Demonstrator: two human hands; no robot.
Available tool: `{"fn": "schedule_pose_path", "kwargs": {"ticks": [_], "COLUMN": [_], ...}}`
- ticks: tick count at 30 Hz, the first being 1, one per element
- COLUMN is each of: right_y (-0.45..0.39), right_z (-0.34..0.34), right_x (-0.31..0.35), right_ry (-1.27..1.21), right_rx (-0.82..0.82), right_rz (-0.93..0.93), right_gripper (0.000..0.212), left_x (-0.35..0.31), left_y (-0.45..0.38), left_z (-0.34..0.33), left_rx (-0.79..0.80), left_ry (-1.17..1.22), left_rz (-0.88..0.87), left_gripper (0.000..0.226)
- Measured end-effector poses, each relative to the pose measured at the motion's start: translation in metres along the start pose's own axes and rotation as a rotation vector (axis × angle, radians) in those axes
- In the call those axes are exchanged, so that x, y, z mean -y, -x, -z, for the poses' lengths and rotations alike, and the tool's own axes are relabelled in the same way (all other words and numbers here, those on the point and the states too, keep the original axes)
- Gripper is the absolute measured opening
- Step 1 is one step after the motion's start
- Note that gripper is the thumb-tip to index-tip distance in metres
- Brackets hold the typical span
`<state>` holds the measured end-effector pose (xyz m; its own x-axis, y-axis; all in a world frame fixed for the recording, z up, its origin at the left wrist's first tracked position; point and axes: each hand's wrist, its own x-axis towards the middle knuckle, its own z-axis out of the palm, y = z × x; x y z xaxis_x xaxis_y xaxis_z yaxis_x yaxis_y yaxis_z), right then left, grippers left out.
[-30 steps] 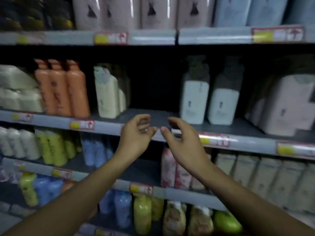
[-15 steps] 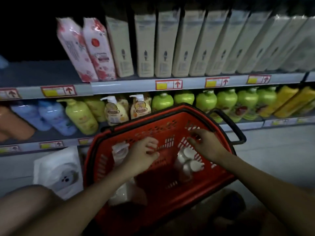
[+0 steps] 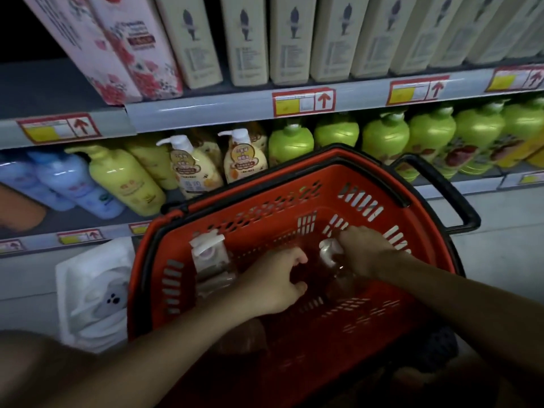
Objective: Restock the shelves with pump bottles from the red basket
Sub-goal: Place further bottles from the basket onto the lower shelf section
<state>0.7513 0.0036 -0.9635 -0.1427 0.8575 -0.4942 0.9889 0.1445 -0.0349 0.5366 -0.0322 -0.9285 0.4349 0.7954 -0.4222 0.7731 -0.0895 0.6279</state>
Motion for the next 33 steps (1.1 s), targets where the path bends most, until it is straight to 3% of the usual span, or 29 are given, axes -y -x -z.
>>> {"fn": "schedule_pose_path", "kwargs": {"ticks": [3,5,10,14,17,19,21,24,26,29,33], "right_y": [0.008,0.014,0.029,0.056,0.076,0.084,0.088,0.089,0.084,0.077,0.074], "right_z": [0.013,0.028,0.076,0.108,0.115,0.116,0.121,0.126,0.12,0.107,0.098], "right_x": [0.014,0.023,0.041,0.052,0.06,0.061,0.057,0.049,0.047,0.051,0.067], "right_ry": [0.114,0.055,-0.341,-0.637,-0.673,-0.667,-0.761,-0.94,-1.003,-1.086,-1.325], "right_rx": [-0.102,-0.176,-0.251,-0.174,-0.203,-0.298,-0.325,-0.236,-0.134,0.041,0.018], "right_rz": [0.004,-0.078,-0.274,-0.269,-0.197,-0.122,-0.033,0.019,0.063,0.199,0.301], "right_gripper": [0.033,0.04,0.057,0.06,0.064,0.071,0.079,0.065,0.054,0.053,0.052], "left_x": [0.002,0.003,0.007,0.008,0.003,-0.002,-0.007,-0.016,-0.021,-0.026,-0.022], "left_y": [0.0,0.0,-0.002,-0.005,-0.007,-0.007,-0.003,0.003,0.008,0.017,0.02], "left_z": [0.001,0.002,-0.002,-0.014,-0.008,0.005,0.019,0.043,0.058,0.08,0.092], "left_rx": [-0.003,-0.009,-0.085,-0.191,-0.39,-0.402,-0.351,-0.295,-0.218,-0.093,-0.042], "left_ry": [-0.053,-0.056,-0.027,0.091,0.143,0.214,0.394,0.644,0.876,1.221,1.466], "left_rz": [-0.03,-0.017,-0.025,-0.037,-0.086,-0.117,-0.102,-0.004,-0.039,-0.123,-0.164], "left_gripper": [0.049,0.055,0.092,0.112,0.092,0.084,0.088,0.088,0.084,0.06,0.057]}}
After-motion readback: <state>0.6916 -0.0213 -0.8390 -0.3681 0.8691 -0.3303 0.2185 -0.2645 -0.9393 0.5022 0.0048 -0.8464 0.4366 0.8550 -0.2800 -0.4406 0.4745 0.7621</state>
